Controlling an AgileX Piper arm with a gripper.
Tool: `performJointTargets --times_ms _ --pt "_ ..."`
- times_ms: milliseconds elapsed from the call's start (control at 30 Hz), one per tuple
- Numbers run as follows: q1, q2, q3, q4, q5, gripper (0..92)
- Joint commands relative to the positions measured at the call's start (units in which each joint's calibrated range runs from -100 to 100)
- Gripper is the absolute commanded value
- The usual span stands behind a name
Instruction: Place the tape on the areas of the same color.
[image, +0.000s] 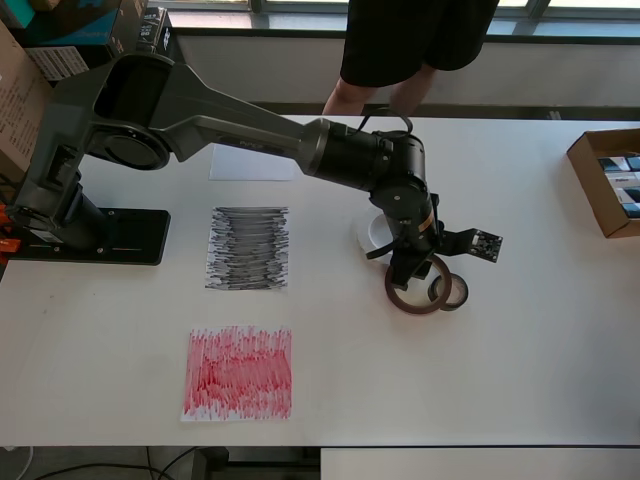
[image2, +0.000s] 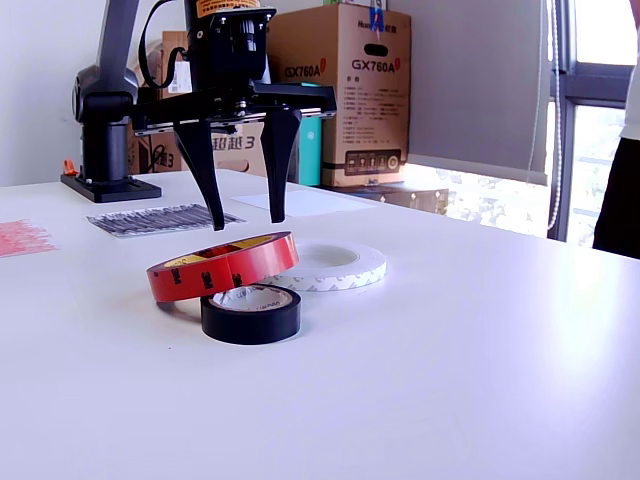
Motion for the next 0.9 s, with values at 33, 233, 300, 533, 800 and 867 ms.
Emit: performJointTargets --times_ms 33,233,300,533,800,867 --pt "0.1 -0.1 -0.5 -0.9 0.0 49.8" --pt "0.2 0.2 -0.4 -1.1 0.0 49.8" --pt "0.6 1.0 -0.5 -1.1 -0.1 49.8" --pt "1.2 1.0 -0.5 -1.1 -0.1 49.5" --pt "1.2 1.4 -0.5 -1.2 -0.1 49.4" --pt "1.3 1.4 -0.5 -1.2 -0.2 49.4"
